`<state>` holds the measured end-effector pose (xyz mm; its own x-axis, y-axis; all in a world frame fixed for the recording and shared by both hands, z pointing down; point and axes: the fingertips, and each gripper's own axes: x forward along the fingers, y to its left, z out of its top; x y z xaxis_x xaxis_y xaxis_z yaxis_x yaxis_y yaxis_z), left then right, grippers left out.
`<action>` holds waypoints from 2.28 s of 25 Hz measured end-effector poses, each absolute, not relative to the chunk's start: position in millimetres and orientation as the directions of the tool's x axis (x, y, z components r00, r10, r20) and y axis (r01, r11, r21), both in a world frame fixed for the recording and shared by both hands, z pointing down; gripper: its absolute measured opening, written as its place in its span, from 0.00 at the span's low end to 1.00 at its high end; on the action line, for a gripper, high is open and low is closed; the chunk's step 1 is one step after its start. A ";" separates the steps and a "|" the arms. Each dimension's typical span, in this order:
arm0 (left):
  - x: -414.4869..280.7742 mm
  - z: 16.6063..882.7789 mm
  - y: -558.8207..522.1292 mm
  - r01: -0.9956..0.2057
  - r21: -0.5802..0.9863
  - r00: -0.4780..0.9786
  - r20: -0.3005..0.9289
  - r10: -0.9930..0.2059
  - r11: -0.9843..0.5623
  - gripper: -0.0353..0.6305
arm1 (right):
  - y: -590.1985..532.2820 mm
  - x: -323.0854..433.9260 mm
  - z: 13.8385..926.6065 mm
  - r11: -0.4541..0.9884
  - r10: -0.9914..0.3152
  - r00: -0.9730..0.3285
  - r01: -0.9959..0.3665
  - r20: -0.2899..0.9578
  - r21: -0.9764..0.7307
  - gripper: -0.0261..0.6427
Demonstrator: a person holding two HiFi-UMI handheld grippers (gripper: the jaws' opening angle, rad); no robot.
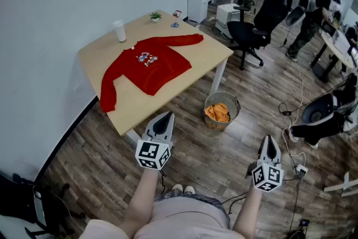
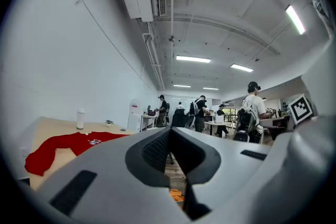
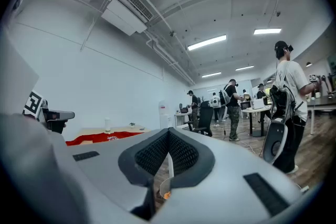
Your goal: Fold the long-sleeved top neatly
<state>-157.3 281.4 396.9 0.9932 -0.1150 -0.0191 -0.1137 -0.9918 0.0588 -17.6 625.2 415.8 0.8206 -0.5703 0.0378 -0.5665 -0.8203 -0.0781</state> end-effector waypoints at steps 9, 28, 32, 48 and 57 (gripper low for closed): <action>-157.0 401.6 280.5 -0.117 0.067 0.993 -0.013 -0.118 -0.991 0.06 | 626.0 -16.7 421.4 -0.823 -0.567 0.822 -0.563 0.050 -0.074 0.05; -155.2 409.0 276.1 -0.113 0.089 0.994 -0.001 -0.113 -0.990 0.06 | 611.7 -21.4 422.7 -0.785 -0.617 0.787 -0.612 0.026 -0.095 0.05; -155.2 412.6 276.0 -0.103 0.103 0.995 0.004 -0.103 -0.989 0.06 | 607.5 -23.5 425.4 -0.769 -0.636 0.771 -0.631 0.025 -0.099 0.06; -156.8 412.1 278.2 0.009 0.160 1.000 -0.028 0.004 -0.987 0.61 | 592.0 -25.7 428.5 -0.729 -0.663 0.749 -0.647 -0.005 -0.223 0.68; -157.0 415.1 256.3 -0.016 0.158 0.999 -0.033 -0.021 -0.987 0.69 | 575.7 -22.0 433.3 -0.732 -0.656 0.755 -0.639 -0.010 -0.234 0.76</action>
<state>-157.0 256.3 415.1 0.9992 -0.0209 -0.0329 -0.0155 -0.9874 0.1577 -22.0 575.7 433.3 0.7548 -0.6559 -0.0101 -0.6395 -0.7324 -0.2339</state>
